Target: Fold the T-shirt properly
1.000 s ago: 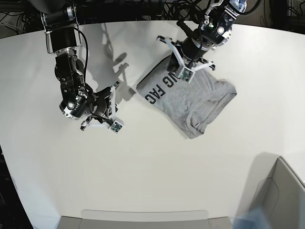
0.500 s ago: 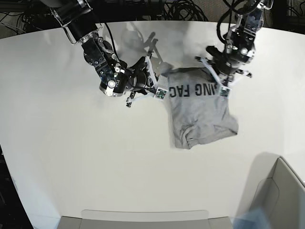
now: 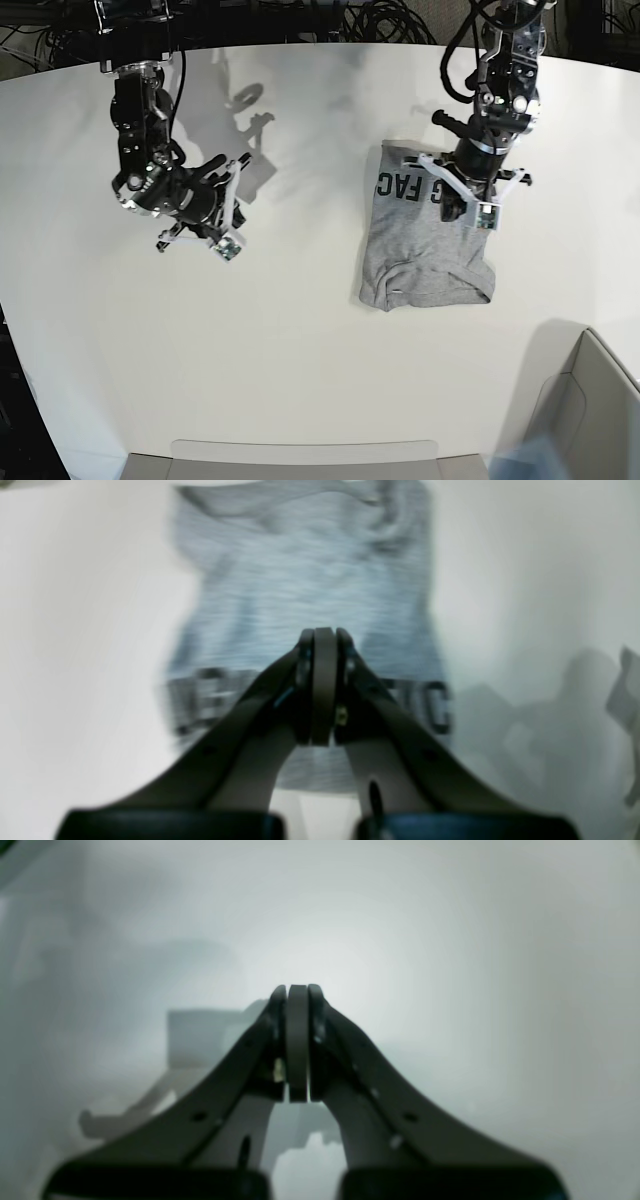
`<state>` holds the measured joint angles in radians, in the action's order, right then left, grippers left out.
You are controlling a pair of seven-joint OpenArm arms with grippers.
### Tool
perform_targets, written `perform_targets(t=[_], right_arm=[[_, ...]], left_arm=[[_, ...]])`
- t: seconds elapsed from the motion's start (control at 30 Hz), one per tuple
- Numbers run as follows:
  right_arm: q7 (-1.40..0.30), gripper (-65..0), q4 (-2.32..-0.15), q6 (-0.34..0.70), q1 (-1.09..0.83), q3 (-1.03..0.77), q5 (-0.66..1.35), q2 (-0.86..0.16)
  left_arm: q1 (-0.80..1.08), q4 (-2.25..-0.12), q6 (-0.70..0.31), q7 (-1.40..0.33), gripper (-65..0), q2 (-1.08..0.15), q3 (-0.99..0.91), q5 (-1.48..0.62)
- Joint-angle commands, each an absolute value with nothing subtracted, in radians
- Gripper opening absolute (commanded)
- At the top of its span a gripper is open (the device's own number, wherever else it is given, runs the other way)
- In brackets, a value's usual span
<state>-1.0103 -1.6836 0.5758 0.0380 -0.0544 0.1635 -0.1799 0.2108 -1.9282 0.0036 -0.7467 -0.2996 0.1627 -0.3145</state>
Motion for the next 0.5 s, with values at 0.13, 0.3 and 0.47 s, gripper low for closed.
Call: perform_targets(t=[0.13, 0.3, 0.47], right_arm=[[-0.993, -65.0, -1.779, 0.582, -0.033, -0.150, 0.183, -0.236], [-0.993, -65.0, -1.836, 0.582, -0.099, -0.162, 0.177, -0.265], [-0.993, -65.0, -1.859, 0.582, -0.124, -0.162, 0.177, -0.277]], left_arm=[[0.062, -1.762, 0.008, -0.708, -65.0, -0.305, 0.260, -0.312], [0.005, -1.581, 0.010, -0.707, -65.0, -0.306, 0.257, -0.312], [0.033, -1.501, 0.008, -0.624, -65.0, -0.394, 0.251, -0.311]])
